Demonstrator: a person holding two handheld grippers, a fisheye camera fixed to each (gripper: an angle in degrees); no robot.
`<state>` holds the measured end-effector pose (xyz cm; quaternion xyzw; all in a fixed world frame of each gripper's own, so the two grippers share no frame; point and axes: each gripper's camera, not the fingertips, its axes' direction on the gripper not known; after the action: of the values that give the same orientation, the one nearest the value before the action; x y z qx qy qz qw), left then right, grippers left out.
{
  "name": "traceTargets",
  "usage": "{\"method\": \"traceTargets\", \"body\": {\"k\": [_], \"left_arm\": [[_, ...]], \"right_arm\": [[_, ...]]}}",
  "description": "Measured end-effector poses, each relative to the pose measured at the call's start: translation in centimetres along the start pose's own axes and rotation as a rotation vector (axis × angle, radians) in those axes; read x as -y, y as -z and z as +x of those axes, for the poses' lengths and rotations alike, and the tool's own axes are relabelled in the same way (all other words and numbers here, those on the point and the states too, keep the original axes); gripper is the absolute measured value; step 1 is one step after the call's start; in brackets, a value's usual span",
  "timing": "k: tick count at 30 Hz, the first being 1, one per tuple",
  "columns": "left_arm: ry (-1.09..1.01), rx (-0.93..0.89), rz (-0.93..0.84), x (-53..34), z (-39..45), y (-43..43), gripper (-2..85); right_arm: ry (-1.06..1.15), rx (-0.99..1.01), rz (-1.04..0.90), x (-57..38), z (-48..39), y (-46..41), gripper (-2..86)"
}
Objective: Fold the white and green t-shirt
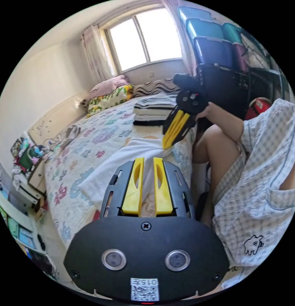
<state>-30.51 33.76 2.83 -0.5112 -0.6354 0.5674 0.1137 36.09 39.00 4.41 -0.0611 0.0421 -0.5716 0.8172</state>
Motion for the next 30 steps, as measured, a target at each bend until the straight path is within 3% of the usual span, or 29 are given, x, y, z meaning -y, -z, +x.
{"method": "traceTargets", "body": {"k": [2, 3, 8, 11, 14, 20, 23, 27, 30], "left_arm": [[0.017, 0.023, -0.101, -1.1, -1.4, -0.8, 5.3], [0.040, -0.049, -0.116, -2.0, -2.3, -1.4, 5.2], [0.154, -0.172, -0.063, -3.8, -5.4, -1.9, 5.0], [0.126, -0.167, -0.076, -4.0, -6.1, -0.8, 5.4], [0.103, -0.119, -0.113, -4.0, -7.3, 0.1, 7.1], [0.029, -0.052, -0.171, -3.6, -8.6, -1.0, 1.8], [0.050, -0.129, -0.126, -3.7, -10.9, 0.2, 0.7], [0.084, -0.202, -0.198, -3.9, -13.6, -2.6, 0.6], [0.147, -0.248, -0.173, -3.8, -16.4, -2.3, 1.6]], "right_arm": [[0.009, -0.021, 0.014, -0.1, -0.4, 0.1, 2.5], [0.025, -0.039, 0.016, -0.1, -0.7, 0.1, 3.3], [0.031, -0.062, 0.013, 0.4, -0.7, 0.0, 5.8], [-0.010, -0.029, 0.015, 0.3, 0.5, 0.9, 13.1], [-0.004, -0.019, 0.000, 0.0, 1.0, 0.6, 12.5], [0.072, -0.229, -0.033, -0.2, 1.2, 1.6, 5.0], [0.076, -0.120, -0.018, -1.3, 3.4, 2.8, 4.6], [0.142, -0.148, -0.108, -1.1, 4.2, 2.4, 4.9], [0.112, -0.124, -0.061, -1.9, 6.1, 4.6, 6.3]]}}
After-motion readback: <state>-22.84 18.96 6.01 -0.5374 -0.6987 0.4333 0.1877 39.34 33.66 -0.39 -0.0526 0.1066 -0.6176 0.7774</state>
